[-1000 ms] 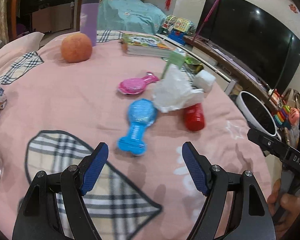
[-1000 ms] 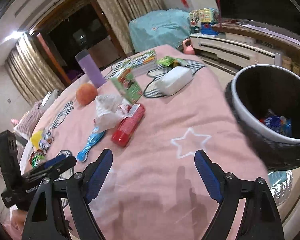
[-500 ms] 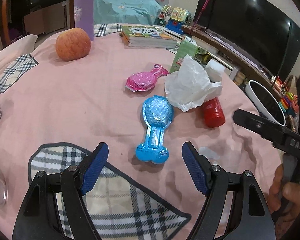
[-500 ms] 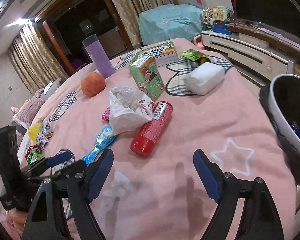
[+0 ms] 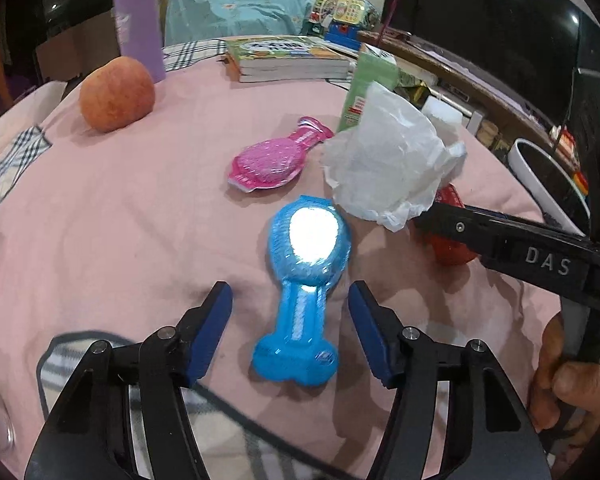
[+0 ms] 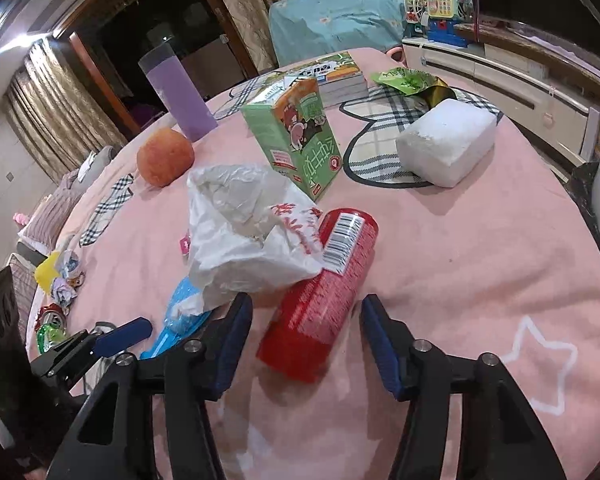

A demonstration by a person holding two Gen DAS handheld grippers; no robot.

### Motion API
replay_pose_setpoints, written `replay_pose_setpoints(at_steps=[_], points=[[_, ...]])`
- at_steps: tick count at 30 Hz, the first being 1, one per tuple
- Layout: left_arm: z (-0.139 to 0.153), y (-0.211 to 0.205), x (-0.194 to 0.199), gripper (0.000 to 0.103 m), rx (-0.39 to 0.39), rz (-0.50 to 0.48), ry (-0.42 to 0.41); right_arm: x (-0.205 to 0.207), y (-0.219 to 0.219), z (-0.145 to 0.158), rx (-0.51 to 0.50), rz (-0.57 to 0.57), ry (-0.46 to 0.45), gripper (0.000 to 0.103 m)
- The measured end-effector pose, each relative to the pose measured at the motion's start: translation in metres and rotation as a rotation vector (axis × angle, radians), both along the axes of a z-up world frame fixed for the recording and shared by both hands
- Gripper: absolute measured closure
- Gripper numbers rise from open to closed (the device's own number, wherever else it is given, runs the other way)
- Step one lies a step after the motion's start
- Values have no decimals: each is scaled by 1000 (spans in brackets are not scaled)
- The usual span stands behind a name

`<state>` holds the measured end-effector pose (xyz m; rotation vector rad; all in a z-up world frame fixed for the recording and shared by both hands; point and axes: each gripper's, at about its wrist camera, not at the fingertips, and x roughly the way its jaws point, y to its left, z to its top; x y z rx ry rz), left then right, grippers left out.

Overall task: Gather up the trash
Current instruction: 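Grasp the blue toothbrush-shaped packet with left tool while right tool grasps red can, then carry the blue packet and red can over the trash bin with both tools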

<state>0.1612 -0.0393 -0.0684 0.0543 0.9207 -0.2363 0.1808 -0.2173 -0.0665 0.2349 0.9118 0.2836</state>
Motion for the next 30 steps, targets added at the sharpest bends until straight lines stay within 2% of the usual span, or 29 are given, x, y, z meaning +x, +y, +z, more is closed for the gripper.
replay_pose_setpoints(at_steps=[2,4,5,9,14,20,30], points=[[-1,-5,1,50,18,-14,-2,-1,-1,0,-5,2,-3,60],[1,-9,1,68,28,-30,-7,-3,-2,1,-9,5,-9,61],[1,-10,0,71,30,-33,-8,-6,-4,2,-10,4,-14,61],[3,-9,-6,72,12,-28,-7,-18,-21,5,11,-12,-22,62],[8,-9,-23,72,-70,-23,0,-36,-46,11,40,-45,-39,63],[19,-30,-50,73,-155,-71,-9,-61,-73,22,70,-83,-70,63],[33,-85,-65,73,-168,-172,-25,-93,-109,36,57,-142,-116,63]])
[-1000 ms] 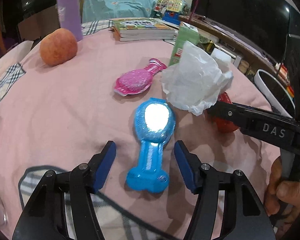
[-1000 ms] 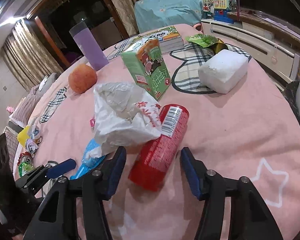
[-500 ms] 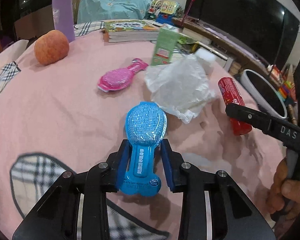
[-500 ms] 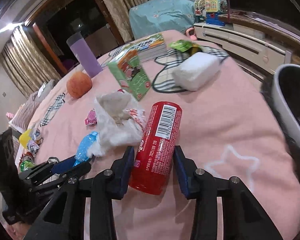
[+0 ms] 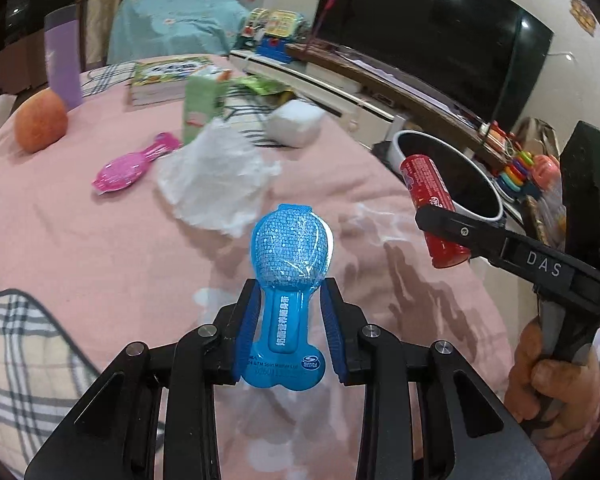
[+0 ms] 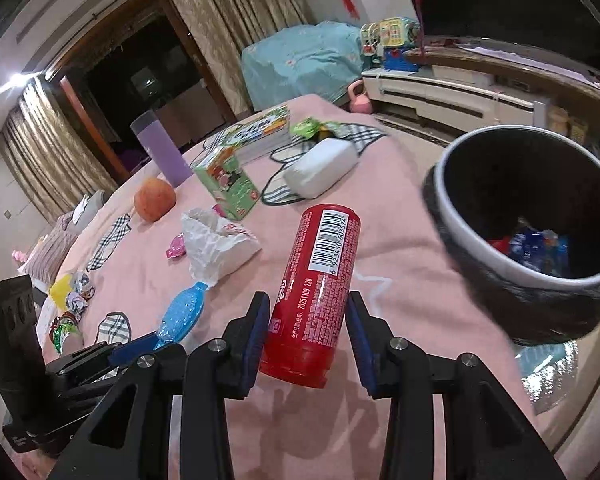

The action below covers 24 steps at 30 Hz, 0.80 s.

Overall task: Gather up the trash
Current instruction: 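Carry the blue packet and red can over the trash bin with both tools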

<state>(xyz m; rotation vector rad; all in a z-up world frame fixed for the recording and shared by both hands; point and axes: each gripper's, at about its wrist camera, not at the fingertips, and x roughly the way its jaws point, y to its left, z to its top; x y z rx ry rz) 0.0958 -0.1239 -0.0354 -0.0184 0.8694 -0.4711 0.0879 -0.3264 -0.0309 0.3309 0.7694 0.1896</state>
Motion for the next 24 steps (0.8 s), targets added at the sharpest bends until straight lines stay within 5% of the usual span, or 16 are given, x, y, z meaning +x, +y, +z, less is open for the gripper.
replay_pose_setpoints(at_steps=[24], points=[[16,-73,6,73,24,-97,-34,-32,-68,6,37,-96,-37,64]])
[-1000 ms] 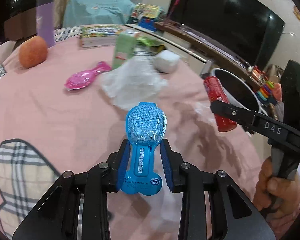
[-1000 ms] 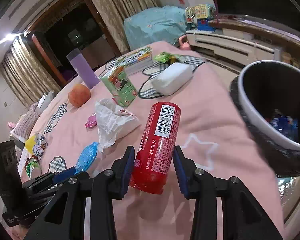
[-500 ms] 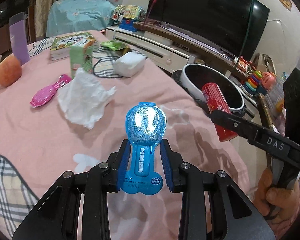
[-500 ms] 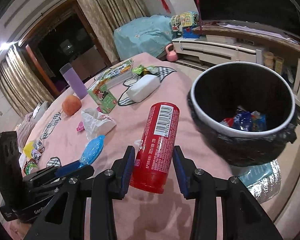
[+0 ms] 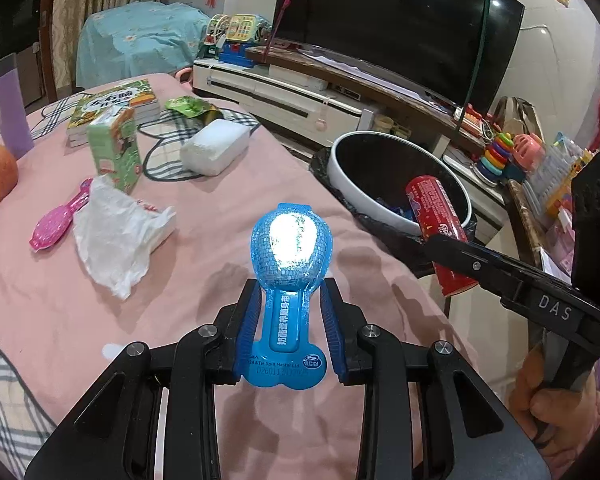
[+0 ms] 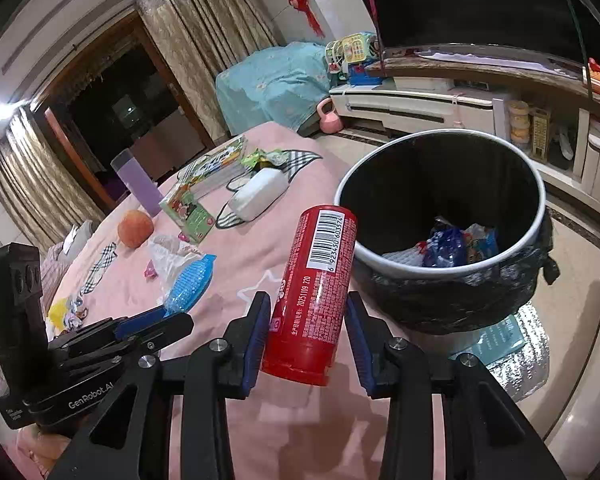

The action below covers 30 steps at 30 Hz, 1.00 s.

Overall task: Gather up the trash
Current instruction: 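Carry the blue packet and red can over the trash bin with both tools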

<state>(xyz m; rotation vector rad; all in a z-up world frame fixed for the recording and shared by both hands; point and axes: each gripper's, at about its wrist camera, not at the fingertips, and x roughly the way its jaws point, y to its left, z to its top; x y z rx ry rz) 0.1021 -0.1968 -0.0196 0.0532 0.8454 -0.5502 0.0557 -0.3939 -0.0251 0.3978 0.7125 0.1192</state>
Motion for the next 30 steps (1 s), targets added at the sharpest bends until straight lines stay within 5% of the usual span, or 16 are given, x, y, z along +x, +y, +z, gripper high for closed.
replay_pose_setpoints(at_steps=[30], points=[[20,-88,34,73,26,-107,-28,10,-71,4,-9,-103,-15,66]])
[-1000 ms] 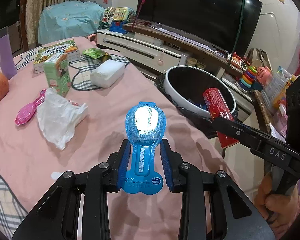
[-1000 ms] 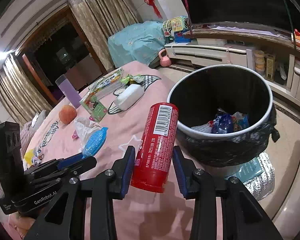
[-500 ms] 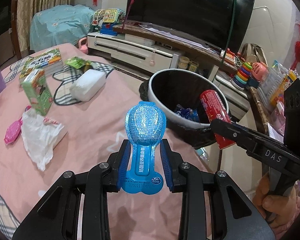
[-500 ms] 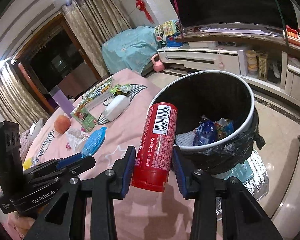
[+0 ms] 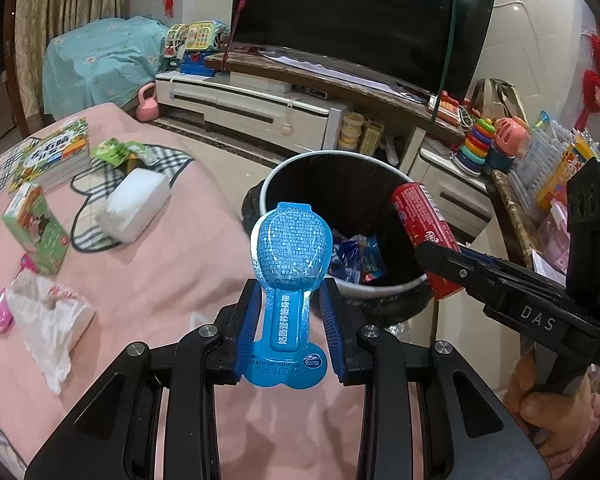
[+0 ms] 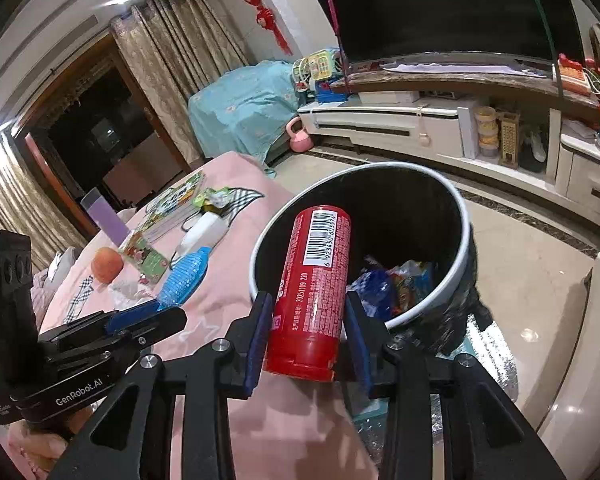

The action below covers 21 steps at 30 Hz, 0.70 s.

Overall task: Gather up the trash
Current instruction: 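Carry the blue packet and red can over the trash bin with both tools, then open both tools to drop the blue packet and red can into the bin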

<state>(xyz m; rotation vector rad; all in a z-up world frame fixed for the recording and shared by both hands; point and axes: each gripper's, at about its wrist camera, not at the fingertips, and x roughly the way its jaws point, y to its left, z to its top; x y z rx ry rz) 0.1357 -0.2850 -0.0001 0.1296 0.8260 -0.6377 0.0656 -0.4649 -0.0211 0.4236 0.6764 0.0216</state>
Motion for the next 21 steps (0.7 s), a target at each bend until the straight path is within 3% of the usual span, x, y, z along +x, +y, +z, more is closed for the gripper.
replay_pose_setpoints(at_steps=[21], points=[[-5,-61,44,74,52,-44,17,33,-42,3,-42,-35,30,68]])
